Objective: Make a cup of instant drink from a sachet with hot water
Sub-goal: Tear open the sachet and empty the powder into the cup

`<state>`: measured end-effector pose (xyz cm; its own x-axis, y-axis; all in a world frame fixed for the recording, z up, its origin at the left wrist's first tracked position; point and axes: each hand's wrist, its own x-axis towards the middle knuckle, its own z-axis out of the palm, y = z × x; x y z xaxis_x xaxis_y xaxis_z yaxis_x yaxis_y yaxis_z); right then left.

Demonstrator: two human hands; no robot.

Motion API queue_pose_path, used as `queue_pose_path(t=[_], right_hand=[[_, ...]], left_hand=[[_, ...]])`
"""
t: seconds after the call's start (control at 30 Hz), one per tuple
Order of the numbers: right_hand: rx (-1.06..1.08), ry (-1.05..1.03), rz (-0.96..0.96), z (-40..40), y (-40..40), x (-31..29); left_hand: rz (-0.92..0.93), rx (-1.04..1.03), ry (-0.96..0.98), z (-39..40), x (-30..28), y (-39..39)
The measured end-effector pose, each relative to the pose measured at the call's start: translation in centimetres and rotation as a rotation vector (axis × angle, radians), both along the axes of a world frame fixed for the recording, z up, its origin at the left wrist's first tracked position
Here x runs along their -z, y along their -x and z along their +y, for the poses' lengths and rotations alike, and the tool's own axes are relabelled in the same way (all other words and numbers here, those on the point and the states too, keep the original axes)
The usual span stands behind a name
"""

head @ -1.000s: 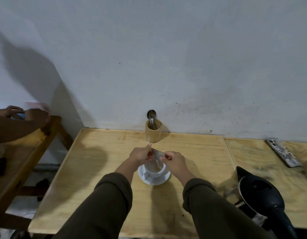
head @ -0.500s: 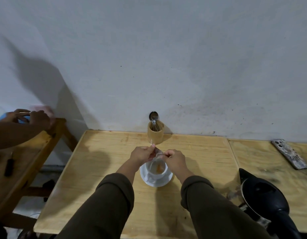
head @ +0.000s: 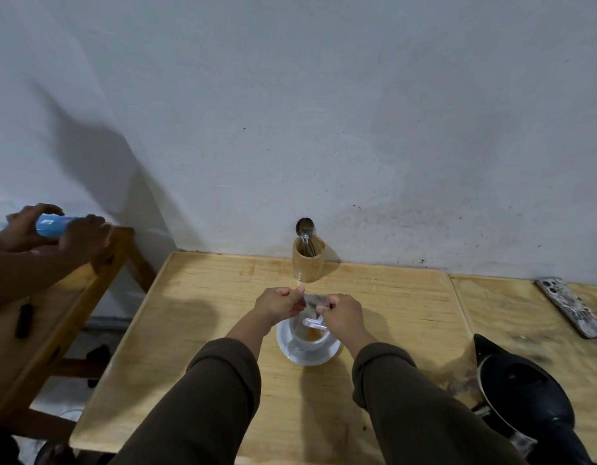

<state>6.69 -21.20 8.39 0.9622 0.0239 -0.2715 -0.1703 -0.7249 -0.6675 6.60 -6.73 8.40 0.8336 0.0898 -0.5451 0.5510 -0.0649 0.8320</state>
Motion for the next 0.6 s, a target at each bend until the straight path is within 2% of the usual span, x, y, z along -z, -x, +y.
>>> queue_pose_path(t=[0.1, 0.27, 0.43, 0.5, 0.6], right_hand=[[-0.044, 0.040, -0.030, -0.1, 0.1, -0.1], [-0.062, -0.007, -0.055, -0.2, 0.1, -0.4], [0.061, -0.112, -0.111, -0.1, -0.2, -1.4], [0.103, -0.144, -0.131, 0.4, -0.2, -2.1], [0.198, -0.279, -0.091, 2.0, 0.1, -2.7]], left_hand=[[0.022, -0.010, 0.027, 0.2, 0.2, -0.2], [0.056, -0.074, 0.155, 0.4, -0.2, -0.4], [0.125, -0.036, 0.224, 1.3, -0.8, 0.0], [0.090, -0.009, 0.187, 1.7, -0.7, 0.2], [0.010, -0.093, 0.149, 2.6, -0.3, 0.3]])
